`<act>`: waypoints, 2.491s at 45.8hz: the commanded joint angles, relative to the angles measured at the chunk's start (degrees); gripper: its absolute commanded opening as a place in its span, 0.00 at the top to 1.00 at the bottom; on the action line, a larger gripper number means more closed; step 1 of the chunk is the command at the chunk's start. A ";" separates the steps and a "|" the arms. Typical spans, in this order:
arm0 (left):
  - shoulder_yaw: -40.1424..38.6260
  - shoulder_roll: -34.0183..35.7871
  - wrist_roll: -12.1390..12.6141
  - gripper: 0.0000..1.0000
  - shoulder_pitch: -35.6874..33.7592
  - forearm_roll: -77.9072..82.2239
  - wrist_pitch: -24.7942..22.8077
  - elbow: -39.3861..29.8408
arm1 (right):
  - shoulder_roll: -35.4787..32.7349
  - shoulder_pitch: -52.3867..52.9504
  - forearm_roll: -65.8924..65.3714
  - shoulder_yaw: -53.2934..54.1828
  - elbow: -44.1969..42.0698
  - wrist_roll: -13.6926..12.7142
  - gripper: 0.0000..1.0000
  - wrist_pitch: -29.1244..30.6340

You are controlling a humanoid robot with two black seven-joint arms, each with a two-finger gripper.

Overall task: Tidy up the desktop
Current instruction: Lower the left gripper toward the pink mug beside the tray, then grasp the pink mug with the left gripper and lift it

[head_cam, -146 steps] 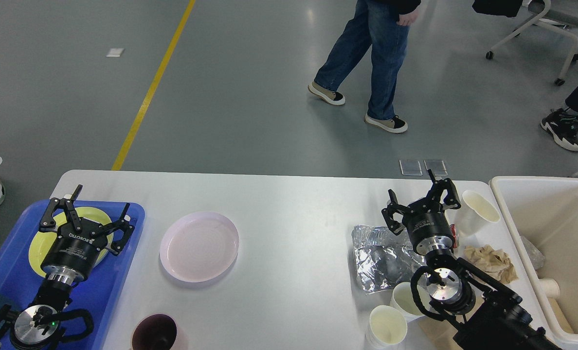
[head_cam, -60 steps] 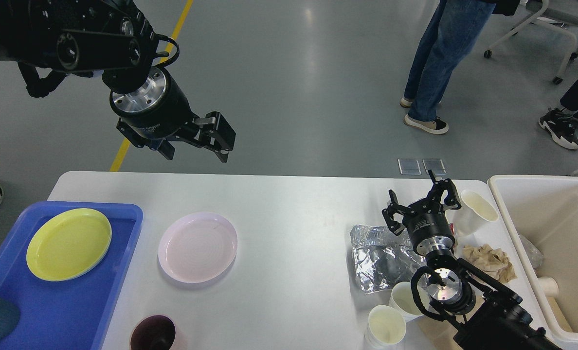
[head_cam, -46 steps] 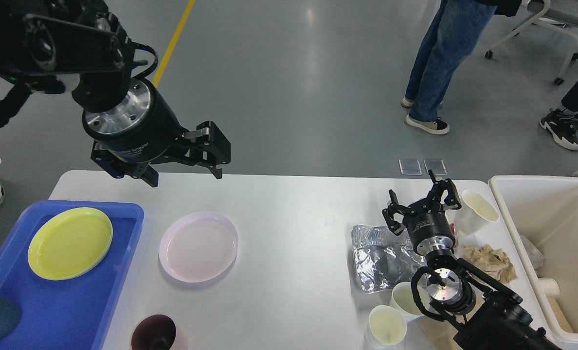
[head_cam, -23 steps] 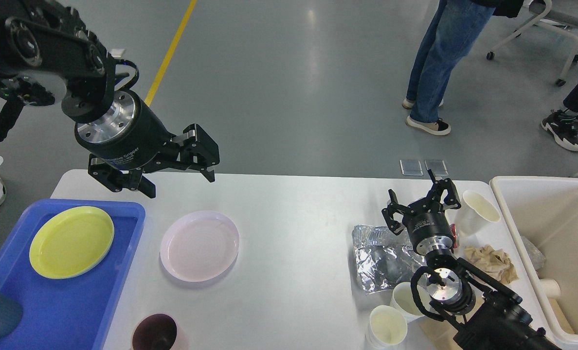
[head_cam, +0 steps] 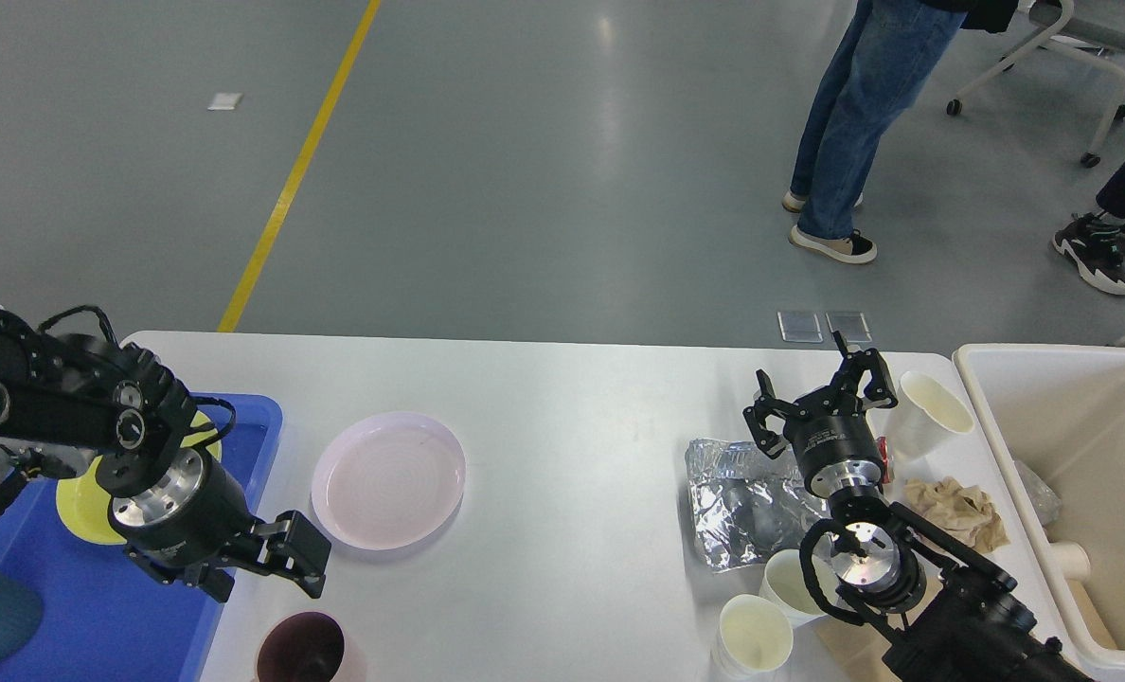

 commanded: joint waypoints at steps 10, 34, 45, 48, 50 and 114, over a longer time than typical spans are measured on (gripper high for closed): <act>-0.46 -0.42 0.02 0.09 4.57 10.11 3.16 0.13 | 0.00 0.00 0.00 0.00 0.00 -0.08 0.00 -0.06; -1.17 -2.62 0.02 0.16 14.68 13.90 13.97 2.94 | 0.00 0.00 0.00 0.00 0.00 0.01 0.00 -0.06; -1.61 -2.62 0.02 0.33 17.13 14.69 14.06 4.43 | 0.00 0.09 0.00 0.00 0.00 -0.08 0.00 0.03; -1.78 -2.97 0.02 0.37 18.10 14.69 14.14 5.66 | 0.00 0.09 0.00 0.00 0.00 -0.08 0.00 0.02; -2.22 -3.41 0.02 0.44 18.89 14.69 14.14 6.63 | 0.00 0.00 0.00 0.00 0.00 0.01 0.00 -0.06; 12.98 -10.87 -1.30 1.00 -30.22 -12.02 -19.69 -3.12 | 0.00 0.00 0.00 0.00 -0.09 0.01 0.00 0.02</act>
